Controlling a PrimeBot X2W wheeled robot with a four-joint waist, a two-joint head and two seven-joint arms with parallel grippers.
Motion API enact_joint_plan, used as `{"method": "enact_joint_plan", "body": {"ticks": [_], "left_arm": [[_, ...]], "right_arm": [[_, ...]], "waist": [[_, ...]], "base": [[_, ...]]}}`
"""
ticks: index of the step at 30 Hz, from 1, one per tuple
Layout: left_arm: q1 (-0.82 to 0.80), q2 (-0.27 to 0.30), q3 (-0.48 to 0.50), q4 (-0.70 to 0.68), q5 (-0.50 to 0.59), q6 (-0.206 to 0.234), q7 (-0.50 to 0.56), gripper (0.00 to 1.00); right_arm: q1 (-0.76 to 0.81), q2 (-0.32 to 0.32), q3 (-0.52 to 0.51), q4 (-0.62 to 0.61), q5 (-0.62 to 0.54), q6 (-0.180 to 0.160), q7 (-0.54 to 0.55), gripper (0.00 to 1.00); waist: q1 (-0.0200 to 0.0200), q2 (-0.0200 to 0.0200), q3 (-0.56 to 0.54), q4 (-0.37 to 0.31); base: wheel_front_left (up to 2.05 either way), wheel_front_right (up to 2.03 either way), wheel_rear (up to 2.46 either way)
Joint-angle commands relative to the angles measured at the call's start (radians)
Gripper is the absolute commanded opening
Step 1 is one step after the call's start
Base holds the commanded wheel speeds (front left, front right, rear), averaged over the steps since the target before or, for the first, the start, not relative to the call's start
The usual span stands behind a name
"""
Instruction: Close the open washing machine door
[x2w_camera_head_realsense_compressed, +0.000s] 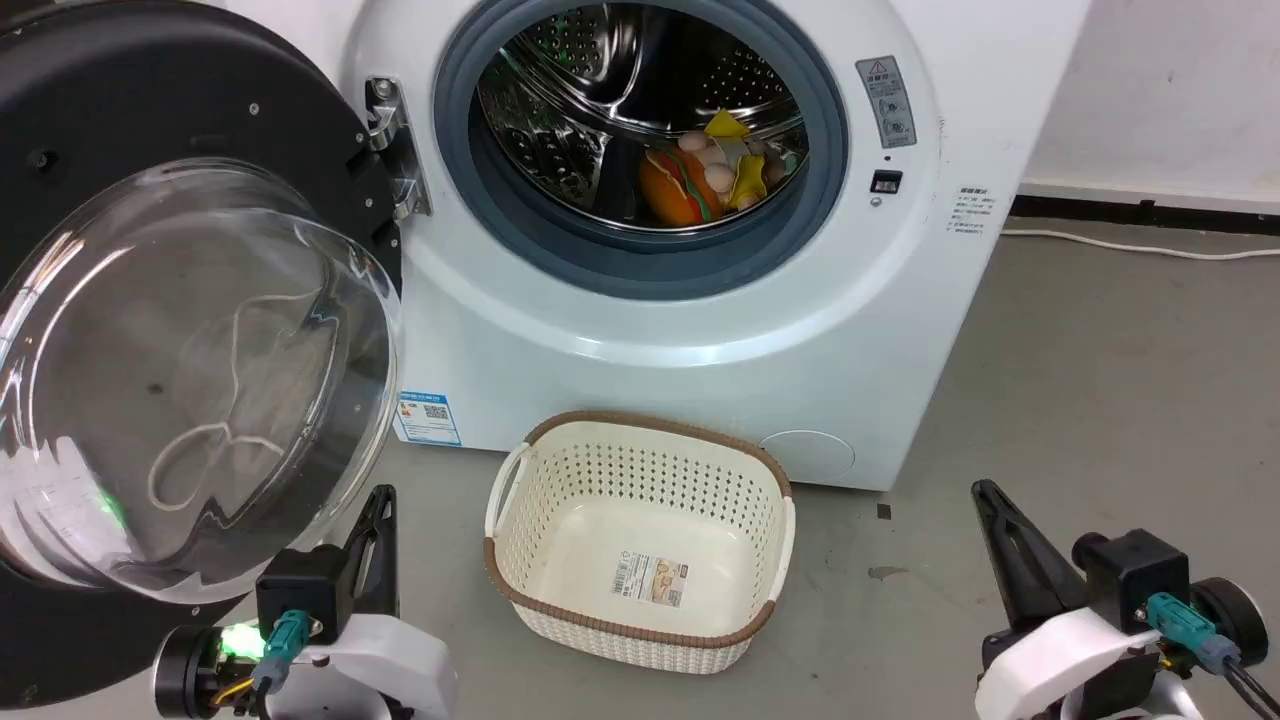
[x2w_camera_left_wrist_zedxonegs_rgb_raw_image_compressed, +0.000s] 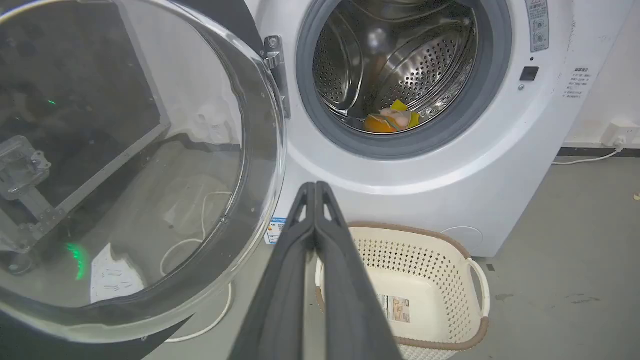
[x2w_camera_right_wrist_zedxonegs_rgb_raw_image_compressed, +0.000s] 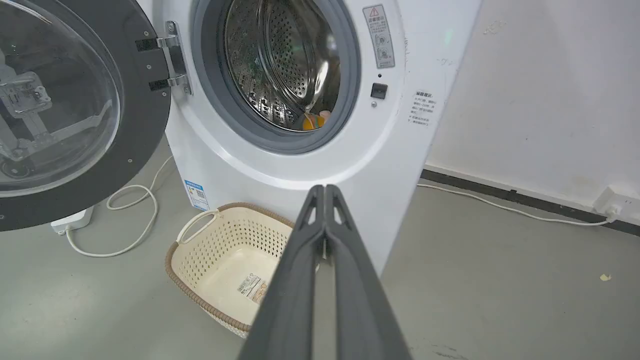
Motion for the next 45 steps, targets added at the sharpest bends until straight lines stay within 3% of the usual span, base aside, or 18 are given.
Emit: {"method": "enact_joint_plan", "body": {"ticks": [1, 38, 39, 45], "left_arm": [[0.014, 0.000, 0.002, -0.004, 0.003, 0.003, 0.000, 0.00], [0.014, 0.000, 0.002, -0.004, 0.003, 0.003, 0.000, 0.00], [0.000, 0.000, 0.000, 0.000, 0.000, 0.000, 0.000, 1.00], [-0.001, 0.000, -0.004, 0.002, -0.002, 0.001, -0.005, 1.00]], "right_arm": [[0.018, 0.002, 0.000, -0.005, -0.008, 0.001, 0.000, 0.00], [0.018, 0.002, 0.000, -0.005, -0.008, 0.001, 0.000, 0.00], [0.000, 0.000, 0.000, 0.000, 0.000, 0.000, 0.000, 1.00], [-0.001, 0.000, -0.002, 0.002, 0.007, 0.000, -0.005, 1.00]], "waist": [[0.0000, 0.0000, 0.000, 0.000], [0.0000, 0.0000, 0.000, 0.000], [0.0000, 0.0000, 0.000, 0.000], [0.0000, 0.0000, 0.000, 0.000]], "base": [[0.00, 0.00, 0.00], [0.00, 0.00, 0.00], [0.00, 0.00, 0.00], [0.00, 0.00, 0.00]]}}
